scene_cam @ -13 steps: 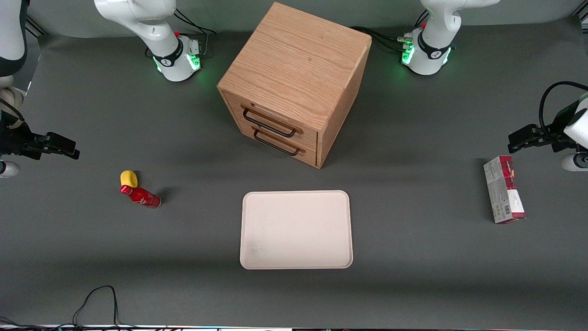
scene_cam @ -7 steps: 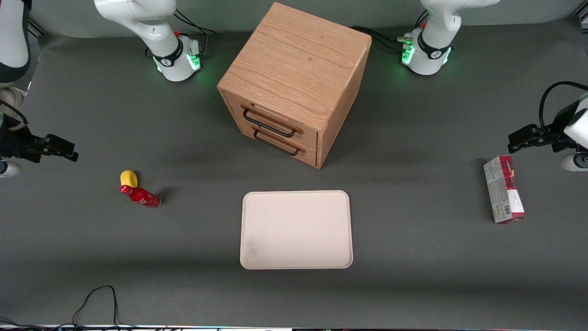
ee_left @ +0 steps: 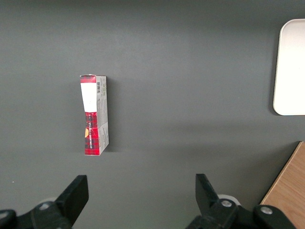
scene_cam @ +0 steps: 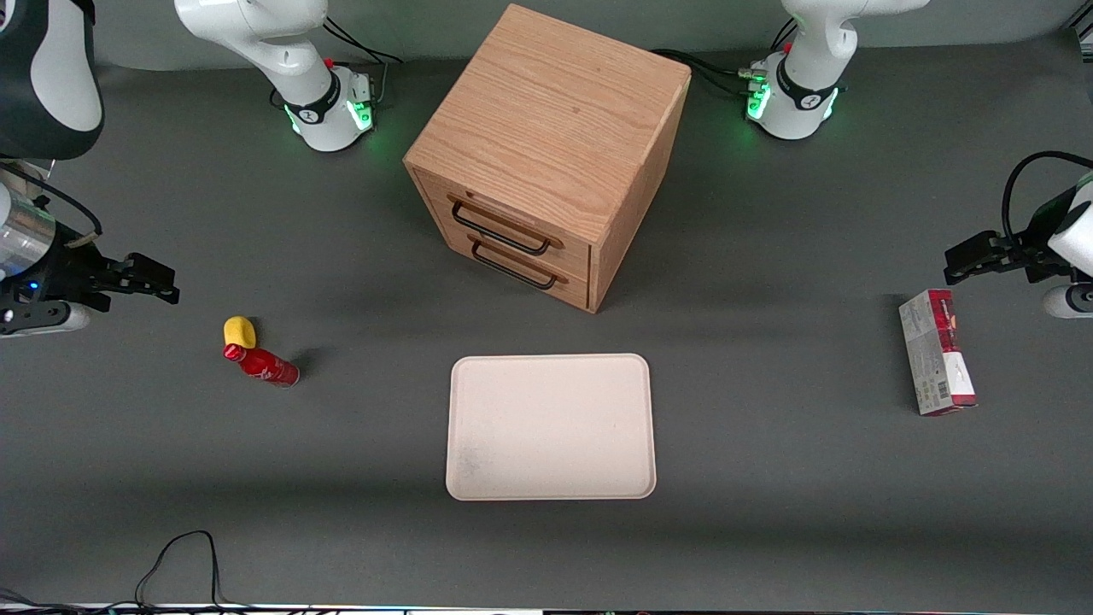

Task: Place coke bottle on tray
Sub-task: 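Move the open right gripper down over the red Coca-Cola bottle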

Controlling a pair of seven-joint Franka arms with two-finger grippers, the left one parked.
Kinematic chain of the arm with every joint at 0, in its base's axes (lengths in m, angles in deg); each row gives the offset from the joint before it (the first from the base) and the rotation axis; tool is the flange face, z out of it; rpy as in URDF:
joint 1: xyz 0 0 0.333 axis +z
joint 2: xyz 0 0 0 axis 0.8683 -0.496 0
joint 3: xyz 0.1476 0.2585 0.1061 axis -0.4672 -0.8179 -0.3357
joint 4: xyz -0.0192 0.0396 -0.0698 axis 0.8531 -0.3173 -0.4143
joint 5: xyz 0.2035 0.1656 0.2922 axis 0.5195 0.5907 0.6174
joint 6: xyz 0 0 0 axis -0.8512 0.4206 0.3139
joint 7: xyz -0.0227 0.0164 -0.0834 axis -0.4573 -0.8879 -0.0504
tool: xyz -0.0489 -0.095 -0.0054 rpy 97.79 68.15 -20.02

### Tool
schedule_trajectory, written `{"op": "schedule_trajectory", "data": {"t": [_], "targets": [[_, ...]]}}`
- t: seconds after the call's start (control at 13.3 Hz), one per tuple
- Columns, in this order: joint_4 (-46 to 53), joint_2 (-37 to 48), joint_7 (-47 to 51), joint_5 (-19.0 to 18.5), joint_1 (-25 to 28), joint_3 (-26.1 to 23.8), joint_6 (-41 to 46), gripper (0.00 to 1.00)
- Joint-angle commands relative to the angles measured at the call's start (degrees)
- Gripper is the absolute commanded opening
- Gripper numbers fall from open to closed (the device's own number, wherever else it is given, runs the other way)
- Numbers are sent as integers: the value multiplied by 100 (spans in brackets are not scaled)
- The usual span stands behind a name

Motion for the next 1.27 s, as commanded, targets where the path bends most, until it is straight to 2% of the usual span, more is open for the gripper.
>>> {"op": "schedule_trajectory", "data": {"t": [0.0,0.75,1.2], "targets": [[-119,-278,-224,99,6,53,-370,100],[-1982,-508,-224,108,6,71,-2760,100],[-2080,-815,-242,108,-20,71,-3192,100]]}}
